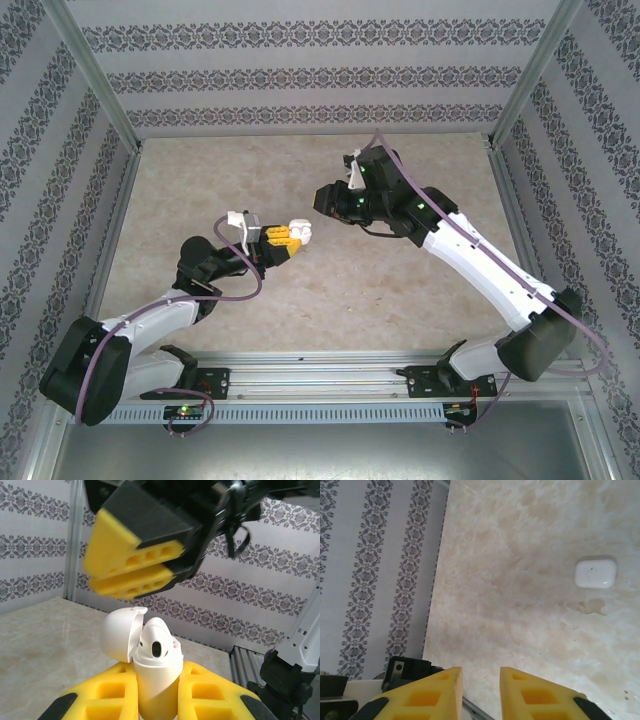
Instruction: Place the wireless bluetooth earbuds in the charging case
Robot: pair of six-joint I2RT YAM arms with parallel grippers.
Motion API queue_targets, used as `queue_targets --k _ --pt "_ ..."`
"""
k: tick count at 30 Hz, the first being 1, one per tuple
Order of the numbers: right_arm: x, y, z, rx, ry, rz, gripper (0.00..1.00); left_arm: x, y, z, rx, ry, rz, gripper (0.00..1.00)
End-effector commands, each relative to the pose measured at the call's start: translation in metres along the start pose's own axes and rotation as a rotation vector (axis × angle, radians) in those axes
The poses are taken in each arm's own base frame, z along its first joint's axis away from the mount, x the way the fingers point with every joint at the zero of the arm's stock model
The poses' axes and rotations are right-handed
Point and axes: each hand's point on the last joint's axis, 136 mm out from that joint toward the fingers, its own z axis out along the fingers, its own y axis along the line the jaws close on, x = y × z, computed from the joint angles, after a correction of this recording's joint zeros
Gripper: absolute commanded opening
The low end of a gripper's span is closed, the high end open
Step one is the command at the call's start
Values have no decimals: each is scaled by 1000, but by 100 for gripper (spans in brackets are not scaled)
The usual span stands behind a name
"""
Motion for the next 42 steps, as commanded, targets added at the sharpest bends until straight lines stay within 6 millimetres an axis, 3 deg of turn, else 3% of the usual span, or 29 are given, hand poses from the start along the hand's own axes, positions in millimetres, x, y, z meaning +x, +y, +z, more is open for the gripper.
queue_targets --k 1,4,8,13,19,24,30,32,36,42 --pt "21 12 16 -104 143 -11 24 -23 -16 6 90 -43 43 0" --pt "33 20 23 -169 216 -10 22 -23 -12 9 84 -41 20 0" --pt "46 27 15 -193 247 -71 20 -22 -3 15 64 -24 -32 0" --pt "56 2 6 -127 202 -79 20 -27 14 21 5 -39 -118 0" --pt "64 -20 8 -69 179 -70 20 -27 24 28 -9 -38 -226 0" --pt "52 -28 -2 1 107 -126 24 -17 34 24 -80 -17 -225 0" --pt "24 -41 -31 73 -48 -169 23 -3 60 11 -249 86 -243 5" --pt "15 -49 -41 102 -104 -171 27 4 78 0 -340 116 -256 5" --pt "1 -67 -68 157 -219 -190 33 41 130 -38 -614 236 -433 0" --pt "-4 -115 -94 297 -323 -205 41 103 161 -60 -711 364 -633 0"
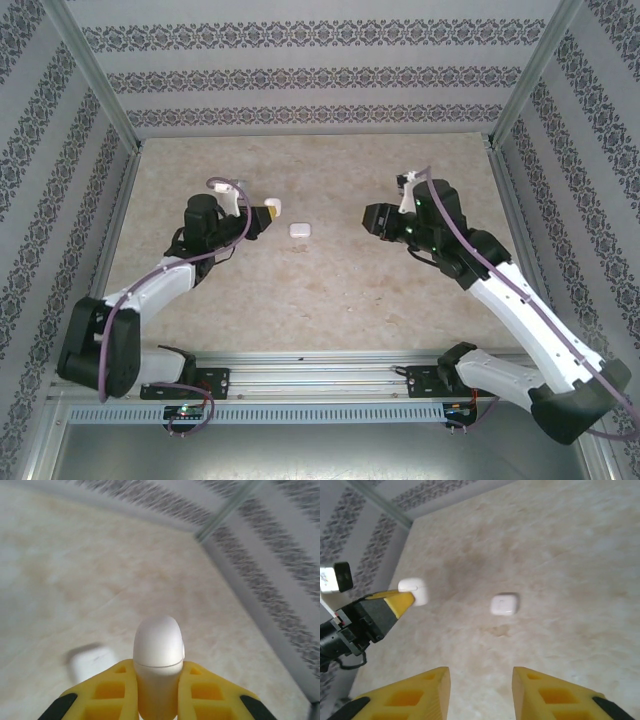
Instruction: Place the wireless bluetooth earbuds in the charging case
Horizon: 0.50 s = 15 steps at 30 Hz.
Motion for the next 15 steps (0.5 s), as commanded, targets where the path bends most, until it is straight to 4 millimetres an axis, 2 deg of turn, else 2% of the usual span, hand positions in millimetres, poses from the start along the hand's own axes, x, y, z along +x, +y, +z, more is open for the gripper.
queue_targets --k 1,3,5,9,15 --pt "3 -39 -2 127 -33 -38 42 38 32 11 -98 145 -115 0" --pt "6 -54 -2 152 -26 -25 42 55 42 20 -104 198 -168 0" --pt "9 -66 1 168 -12 -15 44 70 43 28 -98 243 -214 0" --pt "7 -83 8 180 -3 21 47 106 26 40 -104 368 -224 0" --pt "7 -100 21 199 14 20 49 142 2 43 -115 463 -229 0"
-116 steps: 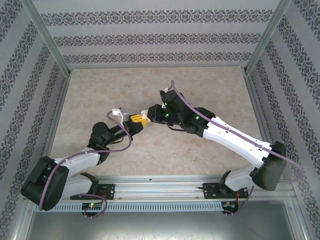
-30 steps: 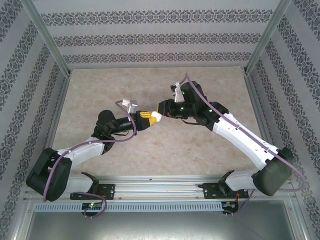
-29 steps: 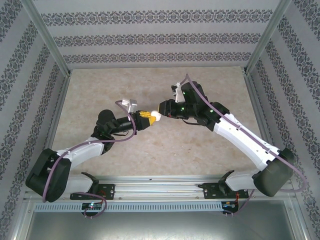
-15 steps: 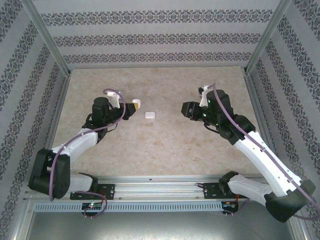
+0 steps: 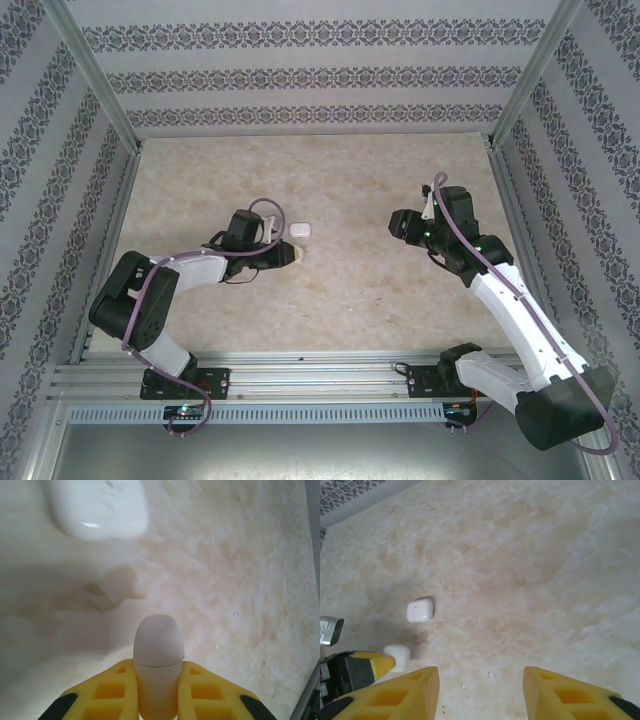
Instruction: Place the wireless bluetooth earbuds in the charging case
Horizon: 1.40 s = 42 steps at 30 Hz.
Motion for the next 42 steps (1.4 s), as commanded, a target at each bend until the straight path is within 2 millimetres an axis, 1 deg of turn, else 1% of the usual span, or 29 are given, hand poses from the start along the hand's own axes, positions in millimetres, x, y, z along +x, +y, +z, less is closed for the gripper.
queue_targets --k 1,4,6,7,9,10,11,15,16,19,20,21,23,25,27,28,29,30,33,36,37,39,41,42 --pt "1 -6 10 -5 -1 -36 49 15 -2 5 -35 44 -44 0" --pt "1 -17 16 27 -6 -34 55 30 9 16 -56 89 -76 2" --pt "-2 -27 18 70 -20 -43 64 34 15 21 -73 114 -78 7" --pt "-3 -32 18 94 -29 -52 67 35 16 23 -73 123 -76 10" --pt "-8 -42 17 149 -58 -78 74 33 13 24 -73 137 -64 20" --pt "-11 -46 15 171 -73 -90 84 33 13 23 -80 148 -60 24" --pt "-14 -51 14 199 -88 -105 89 31 11 21 -89 155 -46 29" --pt "-24 -69 9 293 -144 -147 95 19 10 3 -155 164 11 41" --pt "-26 -74 9 311 -159 -153 98 16 12 -2 -171 162 17 43" --pt "-30 -83 8 347 -222 -216 98 2 13 -16 -182 136 45 56" --pt "-31 -86 7 362 -253 -234 98 -4 10 -20 -162 116 58 61" --pt "-33 -91 5 381 -287 -249 98 -11 8 -24 -142 91 70 63" --pt "-33 -98 5 404 -339 -286 98 -24 6 -34 -126 44 99 66" --pt "-30 -104 11 404 -369 -332 98 -39 5 -47 -127 -7 145 68" --pt "-23 -111 19 397 -378 -361 98 -57 6 -63 -152 -69 208 72" --pt "-22 -115 22 397 -384 -355 98 -65 7 -70 -171 -96 242 76" --pt "-20 -121 25 398 -386 -337 98 -76 10 -80 -205 -134 275 84" --pt "-19 -126 29 392 -392 -316 98 -84 13 -89 -235 -165 309 99" --pt "-17 -138 36 382 -427 -269 98 -108 21 -109 -336 -238 407 100" --pt "-20 -146 40 373 -475 -254 98 -124 40 -121 -460 -301 432 100" --pt "-13 -152 44 379 -472 -258 98 -130 48 -125 -501 -335 428 100" --pt "-13 -153 50 364 -502 -293 98 -134 58 -131 -550 -384 423 100" --pt "-19 -153 54 355 -506 -309 98 -134 66 -135 -580 -431 434 100" --pt "-23 -151 56 345 -521 -325 98 -131 72 -136 -597 -454 445 100"
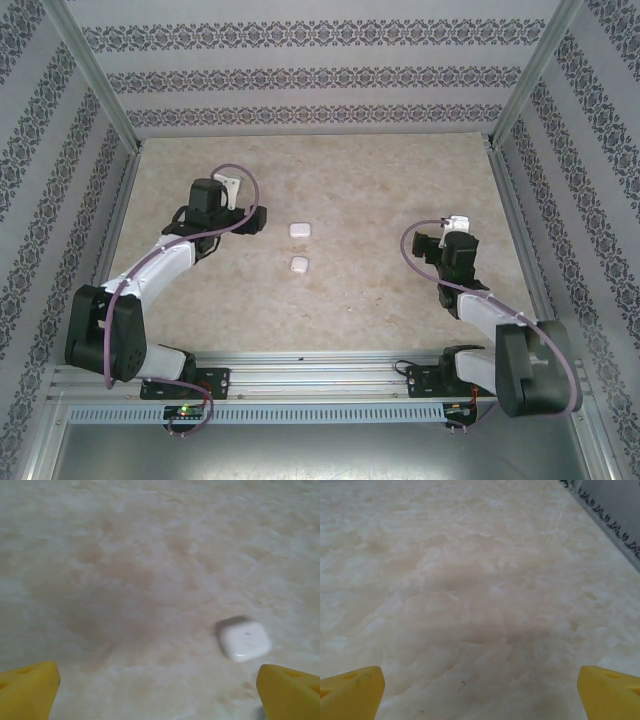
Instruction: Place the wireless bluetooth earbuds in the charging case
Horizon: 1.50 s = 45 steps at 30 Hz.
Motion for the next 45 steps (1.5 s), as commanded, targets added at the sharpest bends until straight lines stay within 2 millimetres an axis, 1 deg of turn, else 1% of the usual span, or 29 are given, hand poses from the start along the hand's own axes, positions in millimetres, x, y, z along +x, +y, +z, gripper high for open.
queue_targets --k 1,3,6,7,8,10,11,12,14,16,18,19,21,22,23,25,26,28,30,45 --pt "-43 8 4 -52 -195 -9 98 -1 28 -4 -140 -118 68 100" --pt "-46 7 10 -48 -216 -13 98 4 37 -6 -183 -180 77 100" --pt "-36 3 24 -32 -209 12 98 13 53 -9 -229 -238 60 100" --pt "-31 3 28 -33 -207 11 98 16 59 -8 -242 -240 44 100" --pt "-31 3 31 -29 -220 16 98 18 64 -7 -249 -236 31 100" --pt "-32 2 34 -23 -207 22 98 28 68 -1 -243 -199 40 100" --pt "-28 3 36 -19 -162 12 98 32 68 1 -236 -196 52 100" --pt "-35 5 39 -21 -161 7 98 33 69 2 -236 -211 65 100" --pt "-38 6 39 -19 -188 5 98 36 74 3 -245 -249 77 100" --pt "-36 6 40 -12 -163 -4 98 37 79 2 -260 -315 81 100" --pt "-37 8 39 -13 -177 -14 98 47 87 4 -264 -324 46 100" --pt "-36 7 39 -9 -173 -15 98 48 89 4 -258 -358 36 100" --pt "-37 9 40 -14 -172 -17 98 56 91 5 -246 -392 26 100" --pt "-36 9 39 -16 -173 -18 98 55 92 5 -243 -420 29 100" --pt "-37 9 39 -15 -171 -18 98 54 93 4 -243 -409 19 100" --pt "-36 9 39 -16 -171 -18 98 57 93 15 -221 -329 11 100" --pt "-36 9 39 -16 -170 -19 98 53 94 19 -219 -323 13 100" --pt "-36 8 39 -15 -170 -18 98 56 102 20 -251 -297 -22 100" --pt "-36 9 39 -16 -170 -19 98 55 103 18 -257 -308 -21 100" --pt "-36 9 40 -15 -170 -18 98 55 100 19 -241 -309 -11 100"
